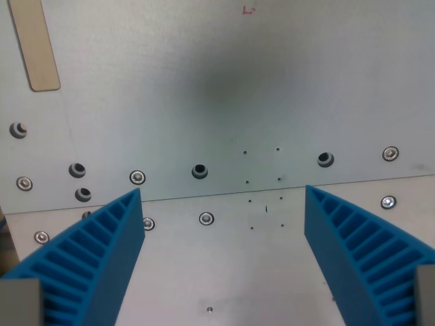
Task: Rotate around base negative z
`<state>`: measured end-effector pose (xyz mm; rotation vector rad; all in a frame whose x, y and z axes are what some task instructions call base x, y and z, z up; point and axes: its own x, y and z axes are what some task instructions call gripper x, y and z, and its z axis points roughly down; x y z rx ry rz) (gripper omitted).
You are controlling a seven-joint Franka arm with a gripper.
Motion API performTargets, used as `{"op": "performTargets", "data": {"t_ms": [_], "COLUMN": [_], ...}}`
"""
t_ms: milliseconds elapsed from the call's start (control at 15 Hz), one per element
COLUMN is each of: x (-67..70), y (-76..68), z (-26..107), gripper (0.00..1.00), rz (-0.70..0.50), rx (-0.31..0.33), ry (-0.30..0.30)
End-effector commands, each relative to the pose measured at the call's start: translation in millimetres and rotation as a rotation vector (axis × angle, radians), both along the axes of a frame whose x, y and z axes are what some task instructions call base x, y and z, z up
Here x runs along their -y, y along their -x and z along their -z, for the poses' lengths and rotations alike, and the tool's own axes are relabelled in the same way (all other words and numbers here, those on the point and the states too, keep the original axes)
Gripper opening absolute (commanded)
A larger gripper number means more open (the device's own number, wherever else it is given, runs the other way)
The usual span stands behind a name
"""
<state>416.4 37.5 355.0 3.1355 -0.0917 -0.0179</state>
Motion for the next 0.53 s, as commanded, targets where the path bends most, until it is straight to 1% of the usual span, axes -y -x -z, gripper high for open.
{"op": "performTargets", "data": {"t_ms": [67, 533], "x": [0.0, 0.0], "y": [0.4, 0.4], "z": [-3.0, -3.0], "gripper": [1.0, 1.0], "rz": [0.013, 0.107], "rx": [0.007, 0.007], "ry": [0.0, 0.0]}}
